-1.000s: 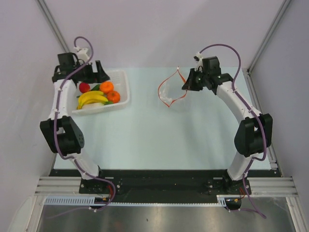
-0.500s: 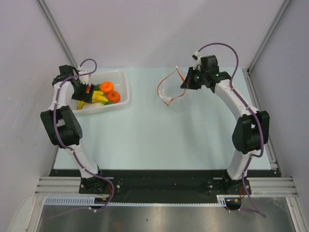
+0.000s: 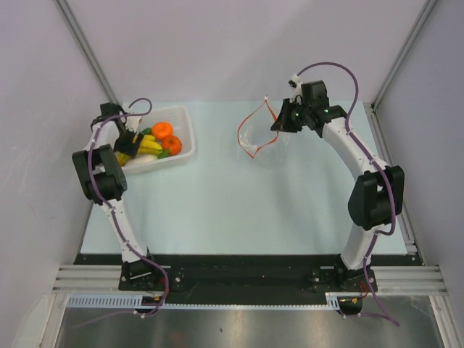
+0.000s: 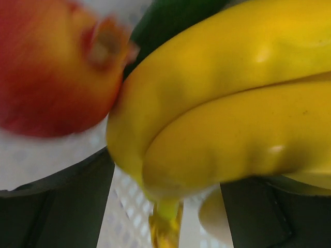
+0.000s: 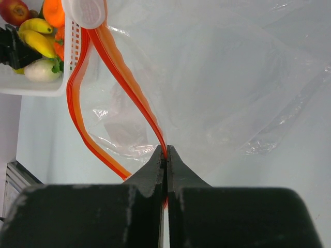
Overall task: Place the food in the zip-top bag and seal the zipper
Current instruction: Pick up the fake fruit from the bin.
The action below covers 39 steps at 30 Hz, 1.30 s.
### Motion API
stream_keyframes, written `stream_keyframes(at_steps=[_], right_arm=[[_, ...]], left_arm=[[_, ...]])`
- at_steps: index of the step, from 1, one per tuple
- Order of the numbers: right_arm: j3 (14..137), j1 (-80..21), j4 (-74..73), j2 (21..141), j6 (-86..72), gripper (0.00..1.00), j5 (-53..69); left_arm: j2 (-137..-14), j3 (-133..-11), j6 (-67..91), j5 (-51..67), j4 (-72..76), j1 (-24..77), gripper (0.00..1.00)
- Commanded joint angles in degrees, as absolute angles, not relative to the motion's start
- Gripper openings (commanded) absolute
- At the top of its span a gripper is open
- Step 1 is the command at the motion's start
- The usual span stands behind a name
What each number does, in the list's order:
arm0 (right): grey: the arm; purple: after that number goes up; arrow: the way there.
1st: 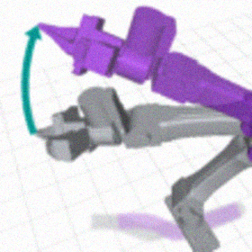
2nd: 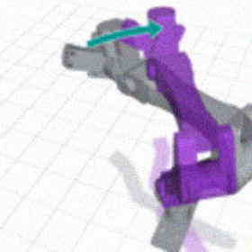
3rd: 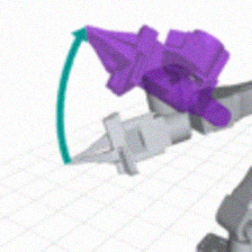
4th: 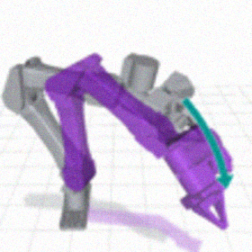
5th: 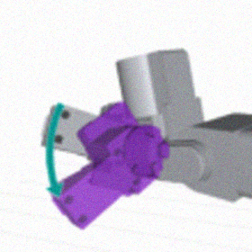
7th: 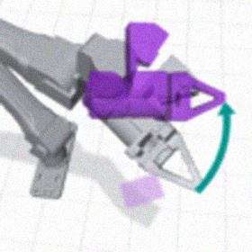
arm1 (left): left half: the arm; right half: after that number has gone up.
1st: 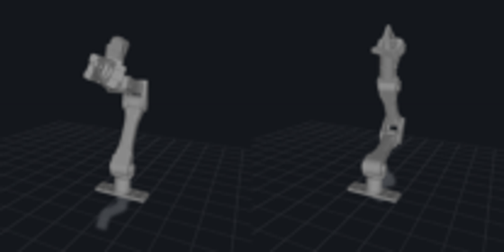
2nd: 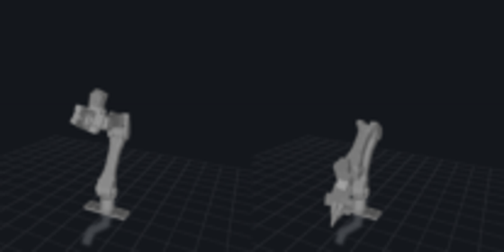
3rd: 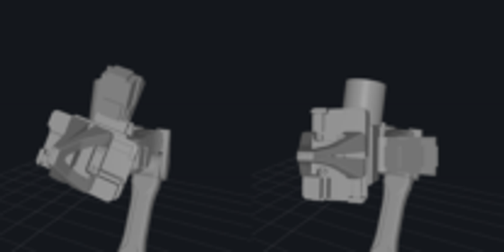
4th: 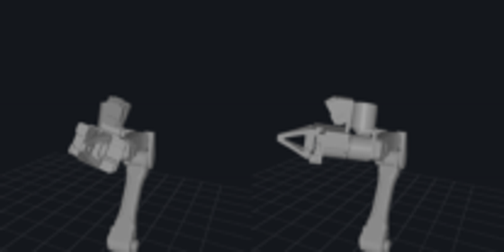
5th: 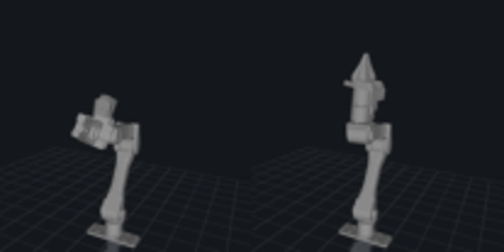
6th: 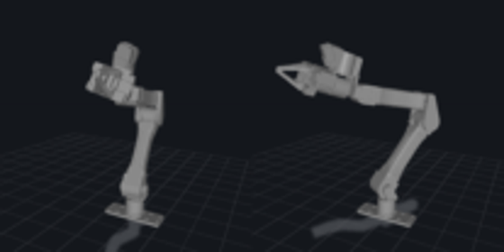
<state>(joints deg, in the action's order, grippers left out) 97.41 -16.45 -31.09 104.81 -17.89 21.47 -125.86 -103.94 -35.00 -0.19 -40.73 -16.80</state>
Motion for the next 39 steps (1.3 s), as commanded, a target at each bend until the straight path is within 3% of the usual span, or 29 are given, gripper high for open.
stream_keyframes(at_steps=[1, 2, 6, 16, 22, 27, 34, 39], right_arm=[[100.02, -16.61, -31.11, 105.38, -17.32, 0.0, 21.36], [100.02, -16.61, -31.11, 105.29, -17.23, 0.0, 21.36], [100.28, -16.52, -31.03, 105.29, -17.14, 0.0, 21.36], [100.46, -16.35, -30.32, 105.03, -18.46, 0.0, 21.53], [100.37, -16.0, -29.62, 105.47, -21.35, 0.0, 23.98], [100.55, -16.17, -28.3, 105.73, -25.57, 0.0, 30.13], [103.45, -16.61, -29.44, 106.0, -31.45, 0.0, 35.41], [102.13, -16.79, -28.92, 105.82, -33.13, 0.0, 38.23]], left_arm=[[-127.53, -106.0, -35.25, 1.47, -42.8, -16.79, 0.78], [-127.53, -106.0, -34.98, 2.1, -42.89, -16.7, 0.74], [-125.78, -105.64, -33.66, 4.92, -42.63, -16.79, 0.42], [-114.97, -107.75, -28.39, 8.53, -43.59, -15.74, 0.01], [-104.71, -103.19, -27.6, 6.51, -40.17, -10.73, 0.0], [-94.15, -95.3, -32.42, 0.54, -31.13, 1.73, 0.0], [-83.59, -87.11, -47.09, -12.28, -12.88, 21.32, 0.0], [-80.77, -78.32, -64.54, -18.98, 4.37, 30.05, 0.0]])
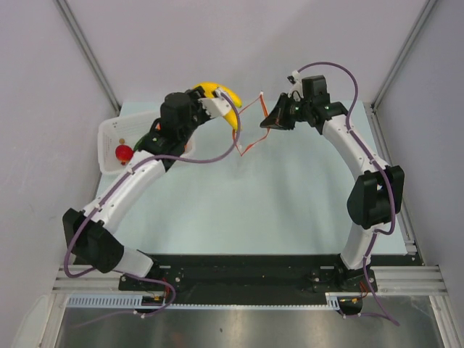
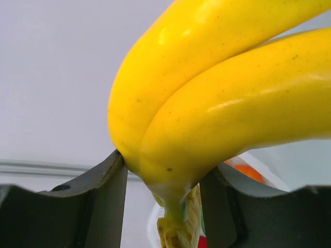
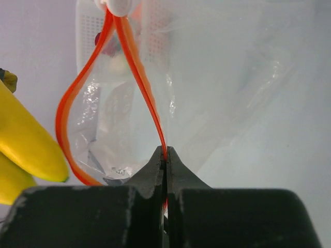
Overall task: Place the food in the zip-top bag and seal the zipper
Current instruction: Pick up the fake fruit from the bin, then place the fake fruit in the zipper food storage bag.
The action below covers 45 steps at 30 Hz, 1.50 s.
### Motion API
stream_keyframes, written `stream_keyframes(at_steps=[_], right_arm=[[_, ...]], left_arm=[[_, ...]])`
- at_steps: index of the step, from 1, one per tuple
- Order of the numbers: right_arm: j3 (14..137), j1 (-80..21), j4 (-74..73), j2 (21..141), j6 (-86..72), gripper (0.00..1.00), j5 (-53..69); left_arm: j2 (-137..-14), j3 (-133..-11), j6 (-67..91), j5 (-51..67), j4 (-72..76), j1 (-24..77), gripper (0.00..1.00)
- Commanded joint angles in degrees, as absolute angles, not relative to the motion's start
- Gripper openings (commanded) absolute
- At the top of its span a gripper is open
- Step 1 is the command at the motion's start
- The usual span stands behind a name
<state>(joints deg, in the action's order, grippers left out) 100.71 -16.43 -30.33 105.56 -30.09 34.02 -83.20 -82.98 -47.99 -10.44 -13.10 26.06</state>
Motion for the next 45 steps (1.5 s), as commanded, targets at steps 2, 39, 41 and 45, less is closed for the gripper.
stream_keyframes(at_steps=[2, 39, 41, 45], right_arm=[[101.69, -16.79, -29.0, 105.65, -33.13, 0.0, 38.58], [99.14, -19.78, -26.1, 104.94, -32.18, 0.0, 42.72], [98.97, -19.34, -26.28, 104.77, -31.38, 0.0, 42.71], [97.83, -17.41, -24.97, 104.85, -31.38, 0.0, 46.04]], left_arm=[[-81.38, -75.42, -72.2, -21.78, 11.67, 33.04, 0.0], [-78.49, -54.13, -112.33, -6.86, 24.26, 38.58, 0.96], [-77.18, -56.33, -106.81, -5.2, 19.73, 38.58, 0.96], [-72.34, -62.91, -91.02, -1.06, 11.96, 38.5, 1.0]])
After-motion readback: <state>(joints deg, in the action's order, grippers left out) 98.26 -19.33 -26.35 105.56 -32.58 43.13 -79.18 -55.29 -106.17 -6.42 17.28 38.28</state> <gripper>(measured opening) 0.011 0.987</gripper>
